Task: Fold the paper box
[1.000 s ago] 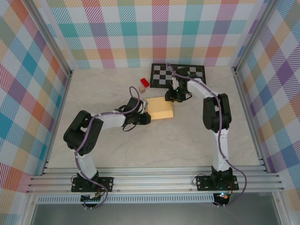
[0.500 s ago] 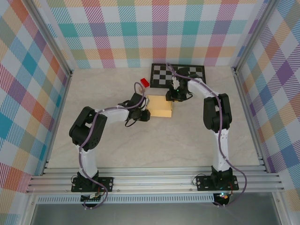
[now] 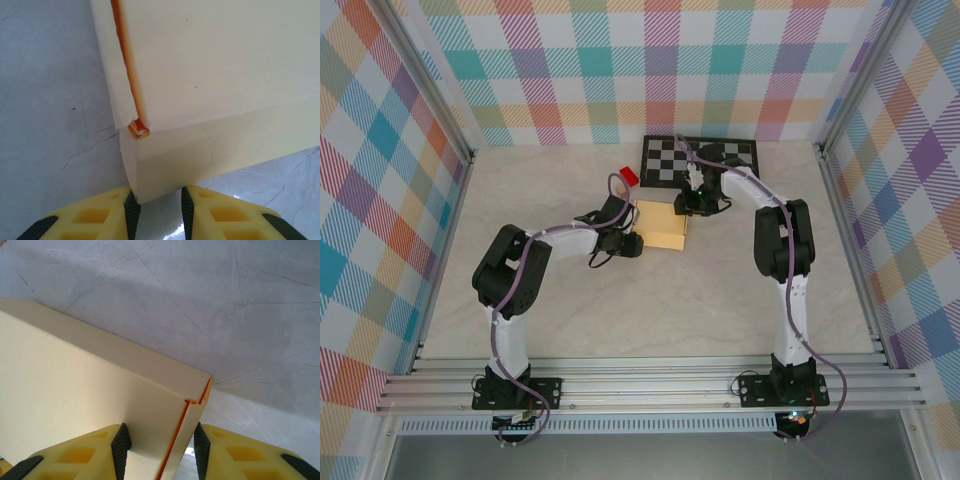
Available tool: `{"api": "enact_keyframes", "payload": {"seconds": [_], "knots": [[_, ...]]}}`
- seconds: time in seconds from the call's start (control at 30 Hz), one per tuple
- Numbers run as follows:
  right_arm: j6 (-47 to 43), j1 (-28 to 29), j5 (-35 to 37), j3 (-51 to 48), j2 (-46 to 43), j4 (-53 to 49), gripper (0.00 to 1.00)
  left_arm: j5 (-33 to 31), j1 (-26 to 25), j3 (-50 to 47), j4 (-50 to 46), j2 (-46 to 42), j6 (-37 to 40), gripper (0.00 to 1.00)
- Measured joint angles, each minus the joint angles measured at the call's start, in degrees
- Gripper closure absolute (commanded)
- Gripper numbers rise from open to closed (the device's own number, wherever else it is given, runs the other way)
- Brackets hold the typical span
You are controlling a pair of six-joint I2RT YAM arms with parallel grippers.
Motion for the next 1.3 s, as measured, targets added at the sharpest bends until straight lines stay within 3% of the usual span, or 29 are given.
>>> {"api": "enact_keyframes", "payload": {"seconds": [0.4, 0.7, 1.3], "knots": [[0.0, 0.0, 0.0, 0.0, 0.0, 0.0, 0.58, 0.66, 1.29, -0.17, -2.58, -8.98, -2.97, 0.68], [0.0, 0.0, 0.0, 0.0, 0.0, 0.0, 0.58, 3.87, 1.22, -0.48, -2.27, -9.25, -4.52, 0.71], [-0.85, -0.61, 0.59, 0.7, 0.11, -1.36, 0.59, 6.71, 1.2, 0.11, 8.66, 2.23, -1.55, 0.71]]}}
